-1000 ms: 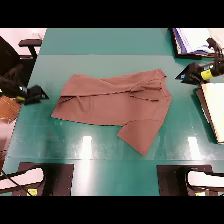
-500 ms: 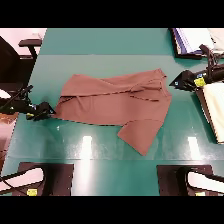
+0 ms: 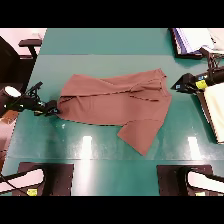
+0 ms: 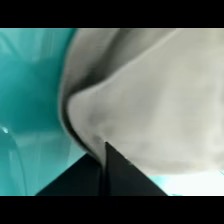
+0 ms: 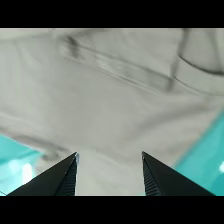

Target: Fold the shirts.

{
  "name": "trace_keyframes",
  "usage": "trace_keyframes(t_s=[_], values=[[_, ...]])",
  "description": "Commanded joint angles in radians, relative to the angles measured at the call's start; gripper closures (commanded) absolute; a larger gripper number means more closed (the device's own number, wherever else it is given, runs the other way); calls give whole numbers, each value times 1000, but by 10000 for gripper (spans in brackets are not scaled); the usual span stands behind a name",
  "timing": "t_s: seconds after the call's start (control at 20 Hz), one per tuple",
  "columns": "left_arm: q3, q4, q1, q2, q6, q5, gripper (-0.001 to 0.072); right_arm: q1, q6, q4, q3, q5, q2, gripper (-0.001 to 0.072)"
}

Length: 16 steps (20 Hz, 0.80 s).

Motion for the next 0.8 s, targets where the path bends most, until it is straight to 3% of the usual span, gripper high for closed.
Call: trace_keyframes(t_s=[0.0, 0.15, 0.25, 0.55, 0.6, 0.7, 0.75], values=[[64, -6, -9, 29, 0, -60, 683, -46, 35, -125, -72, 85, 35, 261], [98, -6, -9, 89, 6, -51, 684, -121, 42, -139, -307, 40, 100, 253], [100, -6, -9, 119, 6, -53, 684, -142, 41, -117, -472, -24, 112, 174], [101, -14, -9, 124, 5, -61, 683, -7, -30, 153, -644, -312, 3, 205], [101, -14, -9, 124, 5, -61, 683, 24, -31, 158, -632, -351, -11, 230], [101, -14, -9, 124, 5, -65, 683, 78, -31, 155, -596, -406, -26, 404], [101, -14, -9, 124, 5, -71, 683, 98, -33, 154, -575, -418, -24, 553]])
